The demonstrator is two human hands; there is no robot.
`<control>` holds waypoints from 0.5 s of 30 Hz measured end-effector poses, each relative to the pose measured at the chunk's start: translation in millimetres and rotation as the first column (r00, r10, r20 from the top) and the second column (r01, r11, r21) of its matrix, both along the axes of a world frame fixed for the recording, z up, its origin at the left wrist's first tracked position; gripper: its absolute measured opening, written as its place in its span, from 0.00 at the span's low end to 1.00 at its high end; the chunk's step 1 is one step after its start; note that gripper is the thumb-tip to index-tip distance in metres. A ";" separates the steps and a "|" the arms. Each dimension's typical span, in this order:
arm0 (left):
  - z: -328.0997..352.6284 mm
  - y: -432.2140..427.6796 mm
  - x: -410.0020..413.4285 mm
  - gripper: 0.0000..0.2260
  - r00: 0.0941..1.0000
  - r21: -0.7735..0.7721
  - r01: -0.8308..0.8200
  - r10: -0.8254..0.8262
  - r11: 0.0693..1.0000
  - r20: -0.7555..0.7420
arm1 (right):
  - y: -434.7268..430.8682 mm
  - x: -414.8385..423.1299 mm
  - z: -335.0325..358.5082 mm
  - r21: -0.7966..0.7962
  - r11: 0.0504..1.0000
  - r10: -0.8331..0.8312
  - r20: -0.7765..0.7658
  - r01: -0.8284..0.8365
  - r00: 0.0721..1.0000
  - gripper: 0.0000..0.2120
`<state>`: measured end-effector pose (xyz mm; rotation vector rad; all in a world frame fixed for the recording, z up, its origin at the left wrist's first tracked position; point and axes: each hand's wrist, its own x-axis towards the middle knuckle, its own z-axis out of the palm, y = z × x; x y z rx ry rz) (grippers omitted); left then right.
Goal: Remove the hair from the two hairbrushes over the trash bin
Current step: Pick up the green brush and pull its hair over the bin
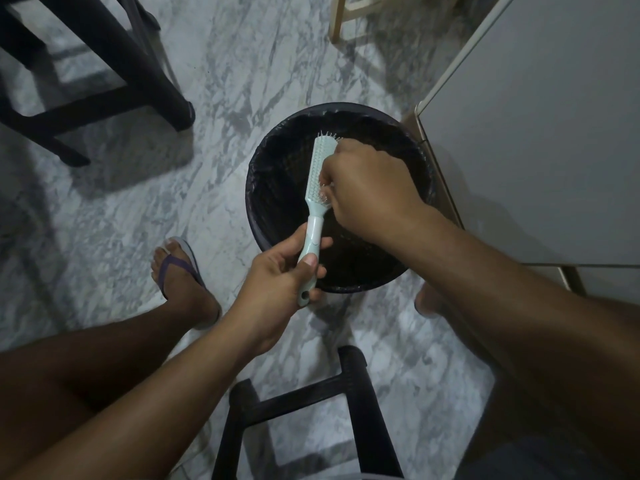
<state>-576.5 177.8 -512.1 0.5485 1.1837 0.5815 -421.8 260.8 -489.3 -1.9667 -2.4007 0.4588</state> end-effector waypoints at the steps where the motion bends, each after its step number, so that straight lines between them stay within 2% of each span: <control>1: 0.1 2.2 -0.6 0.21 1.000 -0.002 -0.013 0.013 1.000 0.016 | -1.4 -1.1 -0.4 0.024 1.000 -0.012 -0.038 0.013 0.999 0.06; 3: 0.6 5.4 -0.9 0.20 0.995 -0.034 -0.048 0.051 0.998 0.082 | -1.6 -0.1 -0.6 0.024 0.998 -0.047 -0.131 0.050 0.990 0.06; 5: 0.6 6.0 -0.9 0.20 0.988 -0.067 -0.069 0.077 0.995 0.132 | 2.5 4.7 2.1 -0.045 0.993 -0.116 -0.252 0.108 0.961 0.07; 8: -1.8 4.9 -2.1 0.20 0.982 -0.091 -0.093 0.107 0.991 0.158 | 18.0 19.2 17.7 -0.104 0.962 -0.272 -0.475 0.254 0.837 0.07; 10: -3.1 6.1 -4.2 0.20 0.979 -0.091 -0.113 0.126 0.989 0.163 | 30.3 34.8 31.8 -0.117 0.934 -0.343 -0.561 0.338 0.754 0.07; 12: -2.8 9.0 -6.1 0.20 0.980 -0.065 -0.112 0.121 0.992 0.158 | 36.4 51.2 37.8 -0.167 0.922 -0.383 -0.519 0.349 0.764 0.06; 15: -2.3 12.5 -6.7 0.20 0.978 -0.048 -0.109 0.116 0.993 0.173 | 29.5 60.2 24.6 -0.227 0.927 -0.360 -0.323 0.298 0.875 0.10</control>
